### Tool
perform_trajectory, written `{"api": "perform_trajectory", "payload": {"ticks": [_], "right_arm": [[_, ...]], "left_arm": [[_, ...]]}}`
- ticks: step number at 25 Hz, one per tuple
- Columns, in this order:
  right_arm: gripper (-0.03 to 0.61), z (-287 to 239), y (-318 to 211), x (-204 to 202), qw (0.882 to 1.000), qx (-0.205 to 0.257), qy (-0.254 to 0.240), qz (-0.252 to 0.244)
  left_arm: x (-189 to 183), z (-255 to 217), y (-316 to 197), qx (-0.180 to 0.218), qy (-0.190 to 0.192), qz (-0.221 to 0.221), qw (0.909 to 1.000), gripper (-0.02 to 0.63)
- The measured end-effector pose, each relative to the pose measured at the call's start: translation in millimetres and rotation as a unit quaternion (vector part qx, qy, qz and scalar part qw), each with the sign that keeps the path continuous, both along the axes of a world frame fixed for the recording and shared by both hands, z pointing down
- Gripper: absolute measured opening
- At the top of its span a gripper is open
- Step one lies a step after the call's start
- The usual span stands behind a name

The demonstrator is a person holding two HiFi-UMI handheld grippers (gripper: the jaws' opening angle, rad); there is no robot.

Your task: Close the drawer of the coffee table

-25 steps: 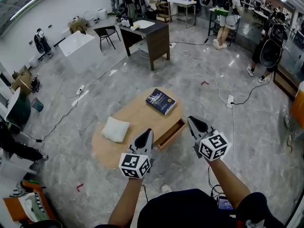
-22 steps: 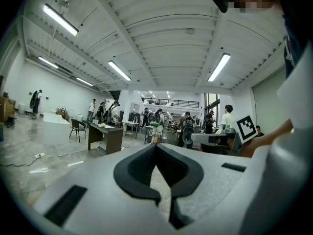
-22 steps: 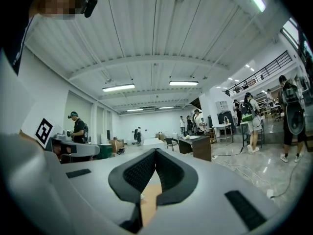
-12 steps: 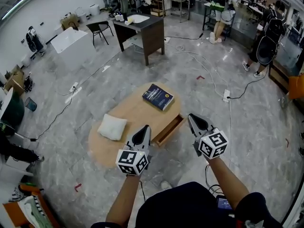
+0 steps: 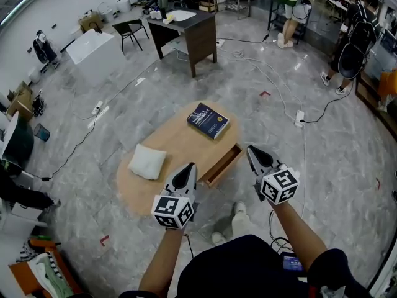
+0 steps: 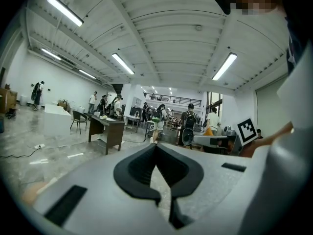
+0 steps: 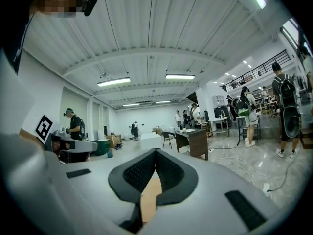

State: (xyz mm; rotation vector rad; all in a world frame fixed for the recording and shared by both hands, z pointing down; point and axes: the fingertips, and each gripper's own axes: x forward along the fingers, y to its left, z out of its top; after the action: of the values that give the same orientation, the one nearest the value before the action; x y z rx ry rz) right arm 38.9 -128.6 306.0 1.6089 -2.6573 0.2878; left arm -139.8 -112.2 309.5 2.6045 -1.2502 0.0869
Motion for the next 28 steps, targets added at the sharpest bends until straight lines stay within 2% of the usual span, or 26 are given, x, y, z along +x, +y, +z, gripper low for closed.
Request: {"api": "perform_trajectory", "payload": {"ticks": [13, 28], "right_arm": [[0.014, 26, -41, 19, 1.000, -0.025, 0.004, -0.013], [0.014, 73, -75, 26, 0.997, -0.066, 0.020, -0.045]], "left_arm": [[32, 17, -43, -0.021, -0.006, 0.006, 0.9998, 0.002], [54, 63, -79, -0.054, -0.018, 0.011, 0.9983, 0.002]]}}
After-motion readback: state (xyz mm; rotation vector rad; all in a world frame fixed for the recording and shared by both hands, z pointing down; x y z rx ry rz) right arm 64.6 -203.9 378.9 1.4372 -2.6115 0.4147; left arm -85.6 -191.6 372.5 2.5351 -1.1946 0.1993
